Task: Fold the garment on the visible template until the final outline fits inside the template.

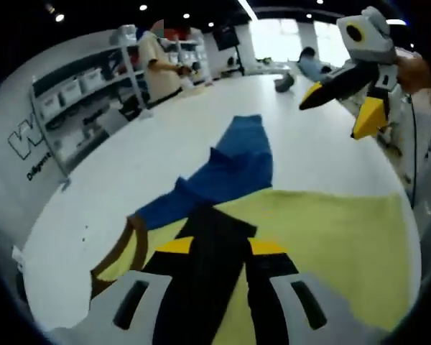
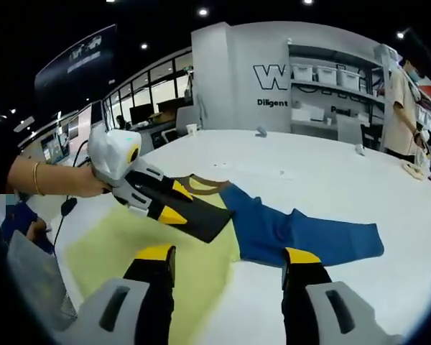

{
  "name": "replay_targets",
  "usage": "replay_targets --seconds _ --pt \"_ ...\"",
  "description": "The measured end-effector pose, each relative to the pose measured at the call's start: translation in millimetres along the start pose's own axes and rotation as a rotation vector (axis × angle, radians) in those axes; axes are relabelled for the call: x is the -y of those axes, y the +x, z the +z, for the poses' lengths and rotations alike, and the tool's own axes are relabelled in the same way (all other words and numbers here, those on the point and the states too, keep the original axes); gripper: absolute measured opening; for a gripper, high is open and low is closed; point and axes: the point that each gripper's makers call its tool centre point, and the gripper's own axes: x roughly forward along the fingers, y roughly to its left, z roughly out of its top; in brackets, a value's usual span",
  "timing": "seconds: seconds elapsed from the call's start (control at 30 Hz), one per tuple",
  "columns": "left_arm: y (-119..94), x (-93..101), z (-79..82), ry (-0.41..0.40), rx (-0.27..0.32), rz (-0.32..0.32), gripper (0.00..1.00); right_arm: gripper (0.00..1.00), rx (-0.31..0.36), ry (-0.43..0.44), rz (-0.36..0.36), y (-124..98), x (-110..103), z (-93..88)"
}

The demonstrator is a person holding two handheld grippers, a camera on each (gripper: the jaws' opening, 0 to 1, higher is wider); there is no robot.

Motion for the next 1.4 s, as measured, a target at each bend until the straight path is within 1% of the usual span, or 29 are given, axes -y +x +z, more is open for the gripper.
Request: replay_targets --seconds 0.03,0.1,0.13,0.2,0.3,0.37,0.4,0.43,0.47,0.5,0.57,0.63,0.73,0.77,0.8,0.87,0.93,1.0,1.03,1.13,1.17,1.2,1.27,1.3,1.33,1.4 --pt "-4 -9.0 -9.5 -0.013 -0.017 0.018 0.32 0.58 -0.004 0.003 0.001 3 0 -0.5" --pt "-15 -17.5 -17.7 -0.017 -0.039 0.045 0.38 0.59 -0.008 0.003 0.004 5 -2 -0.9" --pt "-17 -19.8 -20.2 -0.013 -0.038 0.052 0.41 0.58 -0.009 0.002 0.007 6 -3 -0.7" --pt "-22 -25.8 -24.4 -0.027 -0.039 0.091 0.46 0.57 -0.008 -0.001 0.014 10 -5 -1.5" --pt "-29 -30.5 -30.1 -0.035 -0.057 0.145 0.53 0.57 -0.014 -0.006 0.030 11 -8 -2.3" --pt "-34 -35.4 -32.8 -0.047 -0.048 0.173 0.58 0.57 -0.015 -0.010 0.034 13 -9 -2.3" --pt "-39 -39.3 -34.6 -0.066 -0.040 0.199 0.60 0.58 -0.017 -0.009 0.033 14 -9 -2.6" --pt "-42 -41.5 -36.4 -0.078 -0.037 0.211 0.60 0.58 -0.018 -0.008 0.033 14 -9 -2.8" --pt "-44 -41.8 -38.8 -0.089 -0.037 0.211 0.58 0.57 -0.022 -0.006 0.031 14 -8 -3.5" --pt "-51 -44.8 -46.6 -0.133 -0.047 0.231 0.57 0.57 -0.023 -0.006 0.032 15 -8 -3.7" --pt "-57 -48.7 -51.6 -0.141 -0.056 0.250 0.57 0.57 -0.025 -0.004 0.031 16 -8 -4.2" --pt "-68 -57.5 -68.1 -0.168 -0.080 0.281 0.56 0.56 -0.027 -0.003 0.030 17 -7 -5.1" --pt "-82 -64.8 -86.9 -0.204 -0.099 0.308 0.53 0.55 -0.035 0.005 0.036 20 -9 -6.7" --pt "-89 -68.0 -100.8 -0.222 -0.134 0.322 0.52 0.55 -0.035 0.000 0.040 21 -11 -6.9" --pt "-94 -71.6 -110.8 -0.231 -0.151 0.337 0.51 0.55 -0.035 -0.002 0.043 21 -12 -6.9" --pt "-99 -76.1 -123.8 -0.259 -0.158 0.354 0.52 0.55 -0.035 0.001 0.048 22 -14 -7.3" --pt "-107 -79.1 -131.3 -0.286 -0.161 0.368 0.51 0.55 -0.036 0.003 0.049 22 -15 -7.9" --pt "-110 -79.8 -134.3 -0.288 -0.165 0.369 0.51 0.55 -0.038 0.003 0.048 23 -15 -8.7" --pt "-119 -83.4 -151.3 -0.334 -0.186 0.400 0.50 0.54 -0.048 0.002 0.050 22 -15 -11.0" --pt "-127 -84.0 -160.8 -0.362 -0.193 0.410 0.49 0.54 -0.057 0.007 0.052 20 -15 -13.8" --pt "-129 -84.0 -163.4 -0.369 -0.193 0.413 0.47 0.53 -0.061 0.007 0.051 20 -15 -15.5" --pt "-130 -83.9 -164.5 -0.371 -0.193 0.413 0.43 0.53 -0.062 0.007 0.051 20 -15 -16.0" --pt "-136 -85.1 -171.8 -0.402 -0.177 0.420 0.30 0.54 -0.072 0.011 0.037 19 -11 -20.2" --pt "-136 -83.6 -172.8 -0.417 -0.162 0.422 0.24 0.53 -0.076 0.011 0.036 18 -10 -22.0" --pt "-136 -81.7 -172.6 -0.423 -0.158 0.421 0.21 0.53 -0.074 0.013 0.035 18 -10 -21.9" --pt "-137 -78.7 -174.9 -0.449 -0.151 0.413 0.19 0.52 -0.072 0.017 0.034 17 -11 -21.8"
